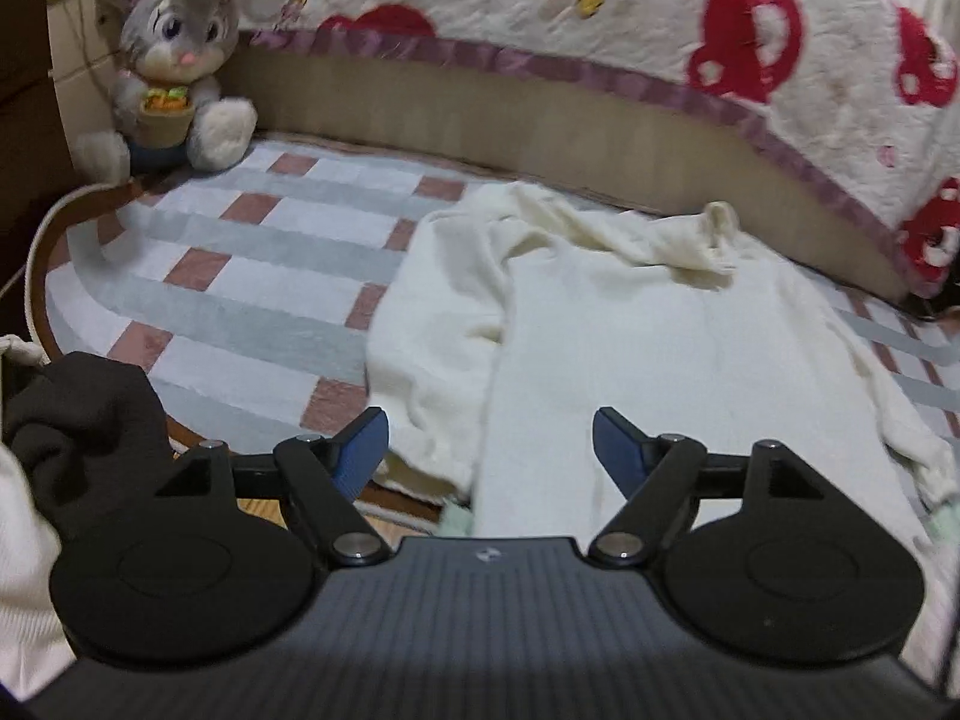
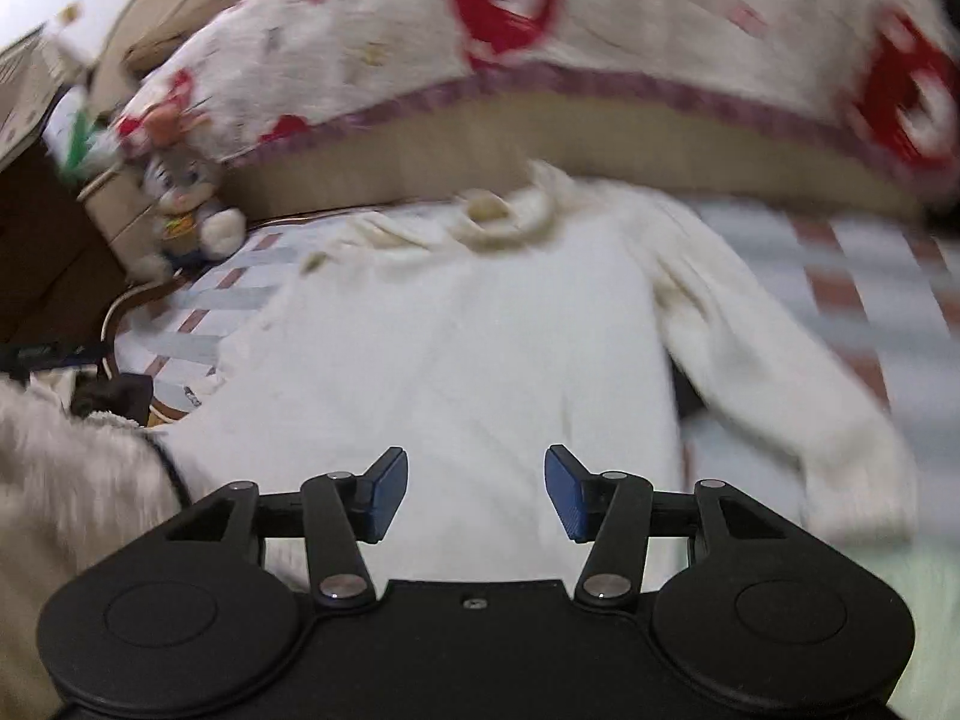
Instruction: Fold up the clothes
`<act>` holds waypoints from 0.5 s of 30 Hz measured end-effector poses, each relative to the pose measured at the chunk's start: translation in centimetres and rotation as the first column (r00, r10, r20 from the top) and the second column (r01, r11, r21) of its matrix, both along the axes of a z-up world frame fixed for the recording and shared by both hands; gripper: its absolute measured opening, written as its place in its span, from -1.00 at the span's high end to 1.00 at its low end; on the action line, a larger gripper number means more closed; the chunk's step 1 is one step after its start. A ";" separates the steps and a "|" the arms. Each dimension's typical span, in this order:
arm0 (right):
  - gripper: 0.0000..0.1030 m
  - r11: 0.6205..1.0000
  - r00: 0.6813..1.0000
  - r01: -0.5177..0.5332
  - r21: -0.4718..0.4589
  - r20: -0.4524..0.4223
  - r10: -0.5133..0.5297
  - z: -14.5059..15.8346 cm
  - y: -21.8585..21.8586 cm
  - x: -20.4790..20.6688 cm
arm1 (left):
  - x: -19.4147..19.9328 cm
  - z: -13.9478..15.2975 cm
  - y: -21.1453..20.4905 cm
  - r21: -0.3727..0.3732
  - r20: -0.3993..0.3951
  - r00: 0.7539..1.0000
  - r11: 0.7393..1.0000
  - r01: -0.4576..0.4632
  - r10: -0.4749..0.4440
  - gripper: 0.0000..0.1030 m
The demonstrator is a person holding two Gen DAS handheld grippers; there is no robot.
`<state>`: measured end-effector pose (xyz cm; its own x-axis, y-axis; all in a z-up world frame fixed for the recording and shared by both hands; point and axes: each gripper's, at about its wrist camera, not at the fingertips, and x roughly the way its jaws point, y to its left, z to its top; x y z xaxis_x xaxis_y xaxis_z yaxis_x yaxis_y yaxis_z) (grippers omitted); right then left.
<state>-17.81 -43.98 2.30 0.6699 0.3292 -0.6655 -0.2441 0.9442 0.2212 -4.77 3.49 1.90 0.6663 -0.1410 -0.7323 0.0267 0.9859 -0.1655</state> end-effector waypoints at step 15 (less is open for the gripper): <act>-0.09 0.943 0.953 -0.302 -0.139 -0.052 0.298 -6.3 19.6 24.0 | 14.9 -9.2 4.1 -0.042 -0.132 0.966 0.972 -0.230 0.223 -0.45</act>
<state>6.19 -24.43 -4.03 0.5341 0.4111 -0.7387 -0.5162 0.8506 0.1002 10.13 7.61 -7.26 0.5890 -0.0402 -0.8072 -0.2210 0.9527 -0.2087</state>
